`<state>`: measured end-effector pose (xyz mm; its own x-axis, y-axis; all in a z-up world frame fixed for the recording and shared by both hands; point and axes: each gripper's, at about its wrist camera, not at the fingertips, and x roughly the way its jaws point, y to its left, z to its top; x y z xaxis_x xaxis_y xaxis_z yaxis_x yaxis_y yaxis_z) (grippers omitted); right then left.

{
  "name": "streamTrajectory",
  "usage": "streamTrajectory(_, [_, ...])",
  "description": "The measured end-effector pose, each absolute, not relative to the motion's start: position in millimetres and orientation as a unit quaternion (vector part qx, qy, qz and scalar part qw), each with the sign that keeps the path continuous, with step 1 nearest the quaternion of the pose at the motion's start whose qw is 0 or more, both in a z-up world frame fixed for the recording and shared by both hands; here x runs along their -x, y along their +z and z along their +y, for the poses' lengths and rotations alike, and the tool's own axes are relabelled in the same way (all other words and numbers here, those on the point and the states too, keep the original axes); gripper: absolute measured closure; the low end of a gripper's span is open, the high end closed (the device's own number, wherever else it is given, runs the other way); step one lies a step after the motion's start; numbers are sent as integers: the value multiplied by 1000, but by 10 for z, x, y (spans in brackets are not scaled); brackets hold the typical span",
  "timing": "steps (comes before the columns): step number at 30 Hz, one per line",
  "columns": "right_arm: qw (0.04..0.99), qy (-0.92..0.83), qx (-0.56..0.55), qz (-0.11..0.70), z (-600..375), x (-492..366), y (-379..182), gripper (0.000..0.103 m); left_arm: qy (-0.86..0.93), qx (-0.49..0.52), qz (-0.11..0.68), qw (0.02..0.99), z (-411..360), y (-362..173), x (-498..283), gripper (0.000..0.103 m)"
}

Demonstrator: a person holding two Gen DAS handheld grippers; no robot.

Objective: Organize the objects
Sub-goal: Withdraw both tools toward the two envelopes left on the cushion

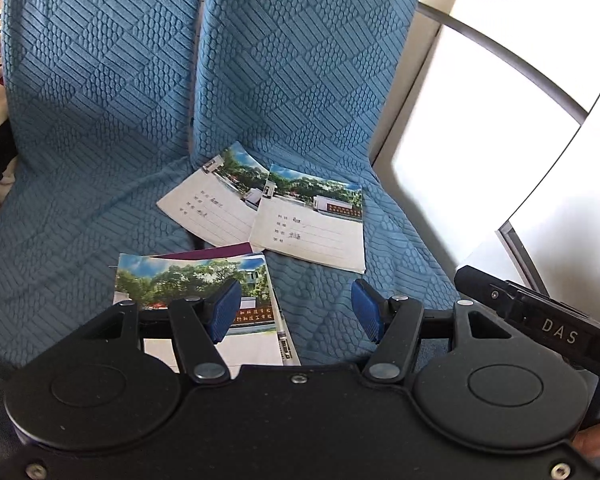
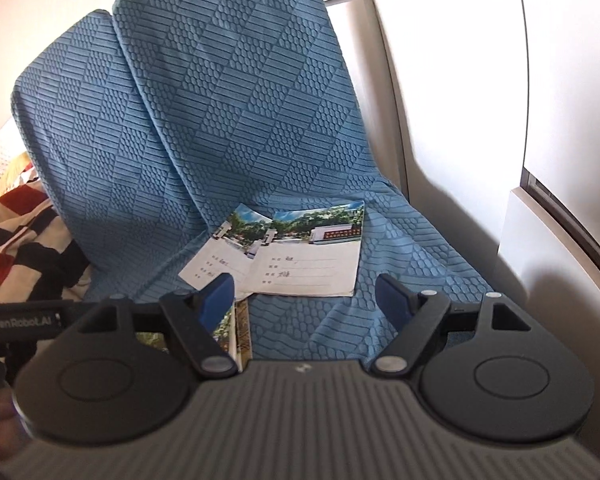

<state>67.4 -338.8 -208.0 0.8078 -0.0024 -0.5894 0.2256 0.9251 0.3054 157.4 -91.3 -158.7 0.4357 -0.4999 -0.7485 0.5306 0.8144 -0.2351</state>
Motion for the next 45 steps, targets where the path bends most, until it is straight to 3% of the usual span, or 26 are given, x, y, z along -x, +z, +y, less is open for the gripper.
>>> streamTrajectory(45, [891,-57,-192,408,-3615,-2203,-3275,25,-307,-50,558,769,-1957,-3053,-3391,44])
